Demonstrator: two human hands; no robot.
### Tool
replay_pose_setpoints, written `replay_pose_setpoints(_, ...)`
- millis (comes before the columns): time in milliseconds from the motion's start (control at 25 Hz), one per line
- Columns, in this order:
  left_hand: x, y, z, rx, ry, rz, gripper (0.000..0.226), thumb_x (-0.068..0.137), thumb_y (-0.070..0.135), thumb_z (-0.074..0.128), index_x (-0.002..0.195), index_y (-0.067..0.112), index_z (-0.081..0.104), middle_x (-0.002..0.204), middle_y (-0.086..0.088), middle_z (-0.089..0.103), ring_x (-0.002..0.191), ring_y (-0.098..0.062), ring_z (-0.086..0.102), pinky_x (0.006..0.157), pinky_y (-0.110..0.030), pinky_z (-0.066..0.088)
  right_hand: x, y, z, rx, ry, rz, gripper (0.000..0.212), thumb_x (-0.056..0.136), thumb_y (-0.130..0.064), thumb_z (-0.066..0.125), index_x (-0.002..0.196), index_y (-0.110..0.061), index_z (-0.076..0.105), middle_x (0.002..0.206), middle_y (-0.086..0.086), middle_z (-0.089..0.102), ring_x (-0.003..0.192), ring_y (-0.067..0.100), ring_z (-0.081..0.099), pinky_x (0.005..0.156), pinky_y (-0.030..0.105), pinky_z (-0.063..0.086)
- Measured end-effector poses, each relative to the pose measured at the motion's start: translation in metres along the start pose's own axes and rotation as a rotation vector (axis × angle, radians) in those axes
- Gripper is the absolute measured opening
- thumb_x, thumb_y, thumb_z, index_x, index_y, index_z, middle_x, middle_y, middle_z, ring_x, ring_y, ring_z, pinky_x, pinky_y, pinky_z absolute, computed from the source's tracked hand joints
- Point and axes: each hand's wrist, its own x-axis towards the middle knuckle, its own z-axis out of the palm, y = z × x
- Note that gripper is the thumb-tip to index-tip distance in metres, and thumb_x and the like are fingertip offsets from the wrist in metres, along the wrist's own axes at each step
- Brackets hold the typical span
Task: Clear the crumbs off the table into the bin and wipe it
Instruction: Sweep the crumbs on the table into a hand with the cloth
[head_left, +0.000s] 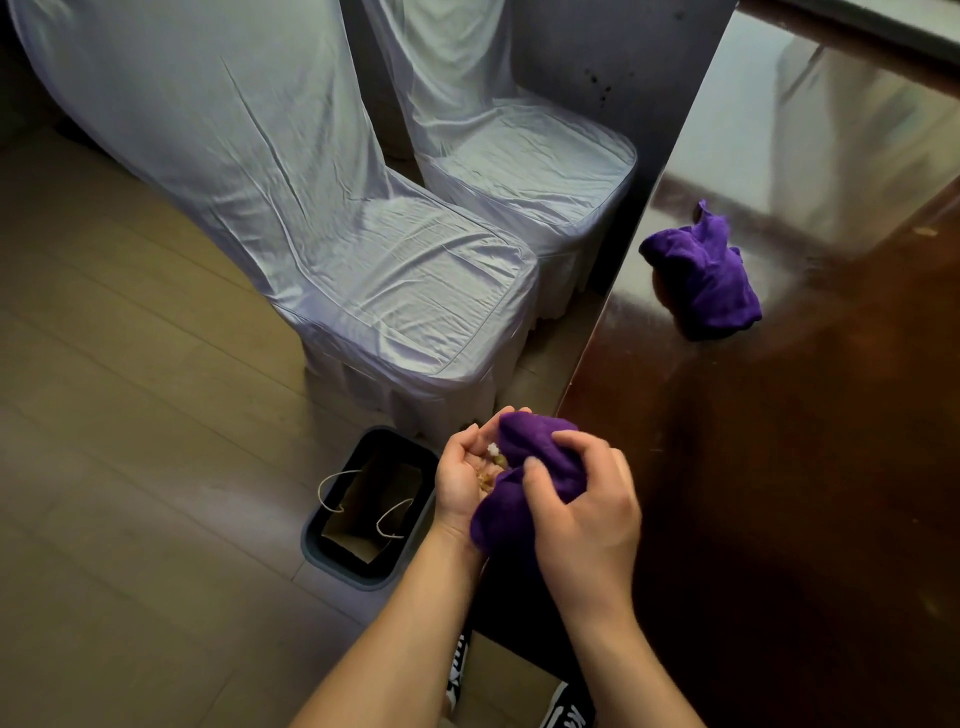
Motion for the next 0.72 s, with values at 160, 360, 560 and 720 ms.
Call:
replay_pose_setpoints(160, 0.001, -0.002, 0.0, -0.09, -0.014, 0.003, 0.038, 0.087, 0.021, 0.047, 0.103, -0.004, 0.07, 0.114, -0.025, 0.067, 0.11, -0.037, 0.064, 0.094, -0.046, 0.052, 0.009, 0.02, -0.034, 0.085, 0.072, 0.064, 0.028, 0.08, -0.022, 0.077, 0.103, -0.032, 0.066, 0.102, -0.009, 0.066, 0.095, 0.003, 0.063, 0.087, 0.033, 0.053)
replay_pose_setpoints(360, 0.002, 0.0, 0.001, -0.113, -0.02, 0.005, 0.037, 0.086, 0.018, 0.048, 0.103, -0.007, 0.069, 0.114, -0.028, 0.066, 0.111, -0.04, 0.062, 0.093, -0.047, 0.052, 0.002, 0.047, -0.056, 0.18, 0.095, 0.251, 0.024, 0.083, -0.022, 0.074, 0.101, -0.036, 0.067, 0.1, -0.013, 0.07, 0.094, 0.006, 0.067, 0.089, 0.048, 0.057)
replay_pose_setpoints(560, 0.001, 0.001, 0.003, -0.108, -0.018, 0.006, 0.037, 0.088, 0.019, 0.047, 0.105, -0.006, 0.069, 0.116, -0.028, 0.066, 0.112, -0.039, 0.062, 0.093, -0.047, 0.052, 0.008, 0.051, -0.046, 0.013, 0.124, 0.244, 0.024, 0.087, -0.022, 0.069, 0.107, -0.033, 0.064, 0.108, -0.004, 0.065, 0.102, 0.019, 0.063, 0.089, 0.037, 0.05)
replay_pose_setpoints(720, -0.001, 0.003, 0.005, -0.038, -0.003, -0.008, 0.04, 0.092, 0.023, 0.042, 0.111, -0.002, 0.067, 0.115, -0.024, 0.067, 0.112, -0.036, 0.063, 0.095, -0.046, 0.052, 0.013, 0.026, -0.012, -0.04, -0.121, 0.092, 0.025, 0.085, -0.022, 0.069, 0.11, -0.027, 0.066, 0.104, -0.007, 0.063, 0.098, 0.013, 0.062, 0.08, 0.026, 0.048)
